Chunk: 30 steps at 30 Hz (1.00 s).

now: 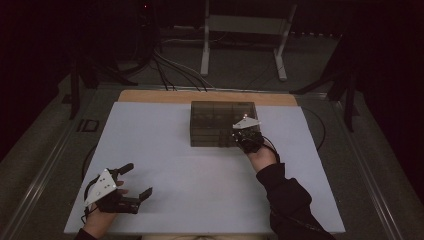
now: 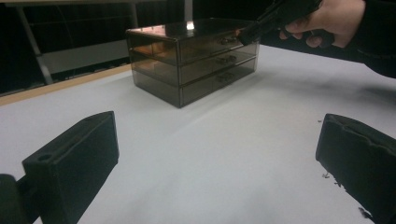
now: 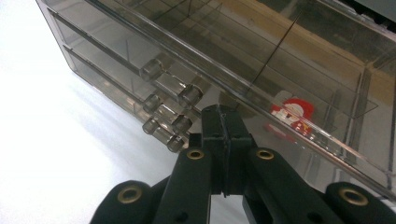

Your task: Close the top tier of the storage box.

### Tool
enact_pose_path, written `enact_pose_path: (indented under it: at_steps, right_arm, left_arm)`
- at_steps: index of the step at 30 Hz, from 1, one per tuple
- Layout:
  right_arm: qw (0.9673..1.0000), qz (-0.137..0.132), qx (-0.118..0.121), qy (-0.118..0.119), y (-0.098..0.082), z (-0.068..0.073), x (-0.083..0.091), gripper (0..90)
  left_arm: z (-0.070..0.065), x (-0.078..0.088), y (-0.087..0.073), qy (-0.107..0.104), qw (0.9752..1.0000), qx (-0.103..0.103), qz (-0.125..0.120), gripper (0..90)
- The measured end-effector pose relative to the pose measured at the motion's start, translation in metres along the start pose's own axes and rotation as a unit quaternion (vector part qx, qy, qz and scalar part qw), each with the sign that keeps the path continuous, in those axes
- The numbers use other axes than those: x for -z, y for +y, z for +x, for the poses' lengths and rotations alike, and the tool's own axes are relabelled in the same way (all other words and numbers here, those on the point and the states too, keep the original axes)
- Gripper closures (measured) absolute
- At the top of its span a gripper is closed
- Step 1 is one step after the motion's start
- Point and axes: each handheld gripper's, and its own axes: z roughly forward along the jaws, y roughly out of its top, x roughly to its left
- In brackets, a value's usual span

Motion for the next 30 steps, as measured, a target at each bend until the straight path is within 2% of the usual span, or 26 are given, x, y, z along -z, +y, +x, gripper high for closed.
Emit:
enact_pose_path:
  at_steps: [7,10,13,17,24,28,30]
  right_arm:
    - [0.9999,0.007,0.003,0.009,-0.002,0.004,0.003,89.8]
    - [0.9999,0.008,0.0,0.008,-0.002,0.004,0.005,84.5]
    - [0.9999,0.008,-0.005,0.006,-0.003,0.004,0.006,83.6]
    - [0.9998,0.008,-0.015,0.008,-0.005,0.002,0.006,75.6]
    - [0.9996,0.007,-0.026,0.009,-0.009,0.003,0.008,53.4]
    - [0.9995,0.006,-0.03,0.01,-0.009,0.003,0.008,50.5]
    - [0.999,0.0,-0.041,0.018,-0.009,0.002,0.011,45.3]
  left_arm:
    - [0.0,0.0,0.0,-0.001,1.0,0.0,0.001,0.2]
    - [0.0,-0.001,0.0,-0.002,1.0,-0.002,0.001,0.2]
    - [0.0,0.0,0.0,-0.001,1.0,-0.001,0.0,0.2]
    - [0.0,0.0,0.0,-0.001,1.0,-0.002,0.001,0.2]
    - [0.0,0.0,0.0,-0.001,1.0,-0.001,0.001,0.2]
    - [0.0,0.0,0.0,-0.001,1.0,-0.002,0.0,0.2]
    - [0.0,0.0,0.0,-0.001,1.0,-0.002,0.001,0.2]
